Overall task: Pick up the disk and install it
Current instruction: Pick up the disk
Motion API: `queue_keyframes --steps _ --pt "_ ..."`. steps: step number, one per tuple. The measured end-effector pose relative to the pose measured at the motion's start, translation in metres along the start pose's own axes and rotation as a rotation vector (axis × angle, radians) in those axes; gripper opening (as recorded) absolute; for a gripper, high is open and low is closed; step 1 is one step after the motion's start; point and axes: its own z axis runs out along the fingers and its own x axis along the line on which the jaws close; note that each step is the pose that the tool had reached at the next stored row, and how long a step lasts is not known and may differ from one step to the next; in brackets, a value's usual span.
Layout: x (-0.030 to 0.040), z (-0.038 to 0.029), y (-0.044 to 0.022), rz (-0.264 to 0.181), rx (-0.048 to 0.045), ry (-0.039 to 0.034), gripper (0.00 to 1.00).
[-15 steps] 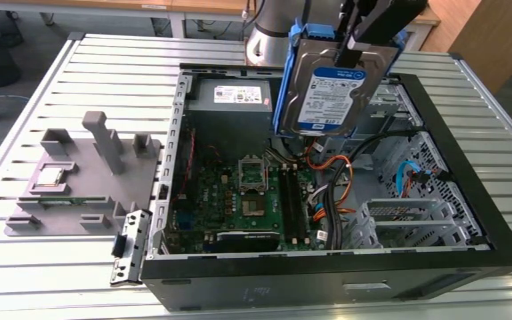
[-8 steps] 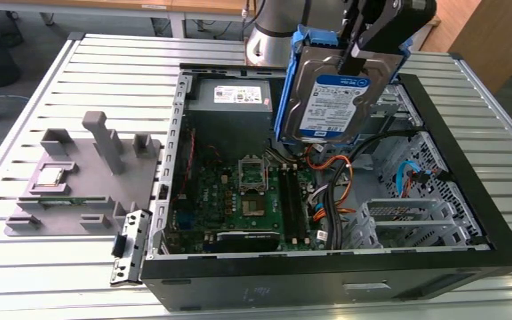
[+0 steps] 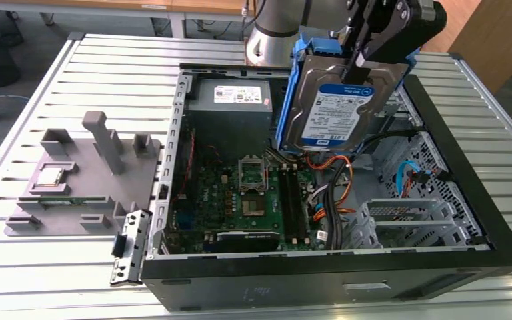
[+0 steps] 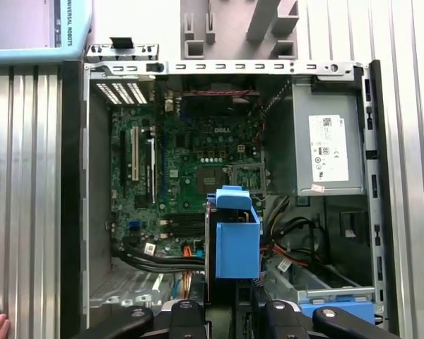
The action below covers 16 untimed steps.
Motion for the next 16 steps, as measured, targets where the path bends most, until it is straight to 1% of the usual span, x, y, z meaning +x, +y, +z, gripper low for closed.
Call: queue_keyframes --steps 16 --pt "0.0268 -0.0015 -0.0019 0.001 0.0 -0.0003 0.35"
